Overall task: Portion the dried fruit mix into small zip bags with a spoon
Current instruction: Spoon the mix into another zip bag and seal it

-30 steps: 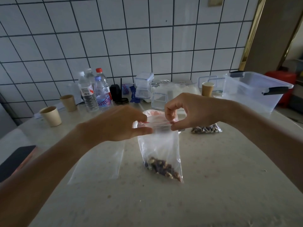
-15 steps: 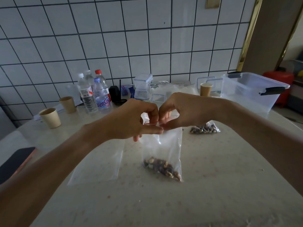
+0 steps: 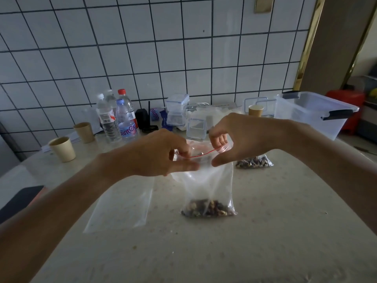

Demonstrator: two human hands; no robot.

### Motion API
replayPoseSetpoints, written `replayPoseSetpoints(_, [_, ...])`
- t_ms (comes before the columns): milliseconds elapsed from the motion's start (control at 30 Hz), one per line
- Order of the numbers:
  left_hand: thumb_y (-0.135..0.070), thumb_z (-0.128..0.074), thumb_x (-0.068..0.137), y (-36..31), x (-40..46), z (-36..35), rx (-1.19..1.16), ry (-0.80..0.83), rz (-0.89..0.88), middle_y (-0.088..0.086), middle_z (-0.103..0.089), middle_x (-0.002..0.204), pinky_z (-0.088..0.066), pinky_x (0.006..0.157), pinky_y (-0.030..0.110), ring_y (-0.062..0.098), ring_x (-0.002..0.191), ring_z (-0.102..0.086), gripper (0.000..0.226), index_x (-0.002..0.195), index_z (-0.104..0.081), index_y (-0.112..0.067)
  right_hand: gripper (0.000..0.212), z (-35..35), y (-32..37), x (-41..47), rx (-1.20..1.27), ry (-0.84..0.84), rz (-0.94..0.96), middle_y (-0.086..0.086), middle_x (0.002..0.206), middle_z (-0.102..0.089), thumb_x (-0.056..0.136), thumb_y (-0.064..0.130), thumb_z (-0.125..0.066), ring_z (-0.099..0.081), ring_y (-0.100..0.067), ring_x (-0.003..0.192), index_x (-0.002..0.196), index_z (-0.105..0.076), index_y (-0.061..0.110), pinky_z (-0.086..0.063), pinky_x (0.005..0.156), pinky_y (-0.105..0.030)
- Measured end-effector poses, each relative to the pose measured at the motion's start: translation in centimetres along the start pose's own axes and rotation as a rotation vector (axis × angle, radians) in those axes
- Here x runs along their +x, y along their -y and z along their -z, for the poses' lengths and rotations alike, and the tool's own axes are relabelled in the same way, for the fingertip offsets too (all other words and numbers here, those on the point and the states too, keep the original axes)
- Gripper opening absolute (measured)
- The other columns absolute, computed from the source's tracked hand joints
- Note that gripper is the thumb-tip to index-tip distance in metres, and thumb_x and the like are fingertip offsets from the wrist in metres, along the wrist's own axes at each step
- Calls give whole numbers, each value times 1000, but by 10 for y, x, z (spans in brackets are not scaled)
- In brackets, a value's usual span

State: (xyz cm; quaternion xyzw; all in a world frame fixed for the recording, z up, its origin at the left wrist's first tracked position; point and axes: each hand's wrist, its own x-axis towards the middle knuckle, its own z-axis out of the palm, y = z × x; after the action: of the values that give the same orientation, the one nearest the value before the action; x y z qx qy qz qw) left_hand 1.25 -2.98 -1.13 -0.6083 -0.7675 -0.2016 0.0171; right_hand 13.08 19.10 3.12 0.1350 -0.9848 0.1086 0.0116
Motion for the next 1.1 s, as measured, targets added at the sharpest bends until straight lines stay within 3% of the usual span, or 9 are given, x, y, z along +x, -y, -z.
replayPoseSetpoints(67, [-65,-68,83,-6,3,2,-128,-1,48,-27,-69,90,-58,53,23,10,51,-69,21,81,-66,-44,23,-3,2,2,47,-5,18,12,89,-67,84,44,-83,-62,-3,87,85,-65,29,-53,86,-31])
replayPoseSetpoints(200, [-52,-79,76,-12,7,1,-211,-61,39,-23,-70,91,-52,46,17,12,47,-69,21,84,-66,-38,17,-4,7,7,210,-19,72,8,90,-72,85,30,-85,-67,-7,88,94,-74,22,-53,93,-33])
replayPoseSetpoints(300, [-53,-79,76,-10,4,1,-166,-62,19,-25,-69,92,-50,45,15,8,47,-68,24,83,-62,-38,14,0,5,6,261,-48,108,8,88,-75,85,28,-84,-70,-7,87,93,-76,21,-52,90,-29])
replayPoseSetpoints(433, [-55,-80,76,0,-3,1,-161,-16,90,-15,-71,82,-49,45,16,11,44,-67,36,82,-65,-23,14,3,-3,0,309,-89,101,5,86,-74,83,35,-84,-70,-14,85,87,-76,24,-53,89,-37])
replayPoseSetpoints(567, [-70,-72,77,2,-6,0,-154,45,111,-14,-70,66,-47,49,11,9,43,-66,42,78,-66,-28,15,1,-7,-1,331,-45,72,8,81,-72,87,37,-79,-69,-16,81,88,-73,24,-54,92,-49])
replayPoseSetpoints(667, [-75,-66,78,3,-5,3,-282,43,166,-8,-72,71,-53,53,16,12,46,-67,45,84,-70,-30,16,0,-12,-1,298,-28,32,6,81,-72,91,38,-75,-69,-15,80,89,-71,22,-54,91,-50])
replayPoseSetpoints(867, [-56,-60,89,-5,1,1,-375,-19,121,-5,-72,77,-53,50,20,13,49,-66,29,92,-72,-31,24,-7,-3,1,277,-31,57,11,93,-73,86,41,-80,-68,-6,89,102,-75,23,-55,91,-32])
replayPoseSetpoints(1033, [-64,-44,99,-11,3,-2,-302,-30,89,-11,-72,79,-52,50,20,11,47,-67,44,87,-69,-29,15,-8,-1,5,323,-56,108,7,90,-77,92,25,-77,-72,-10,84,103,-79,15,-57,88,-29])
replayPoseSetpoints(1100, [-69,-48,94,-7,-3,-4,-316,1,123,-11,-74,82,-52,50,18,11,48,-67,48,86,-70,-28,14,-5,-5,1,355,-53,101,8,88,-78,94,23,-74,-73,-8,81,104,-79,14,-57,87,-24])
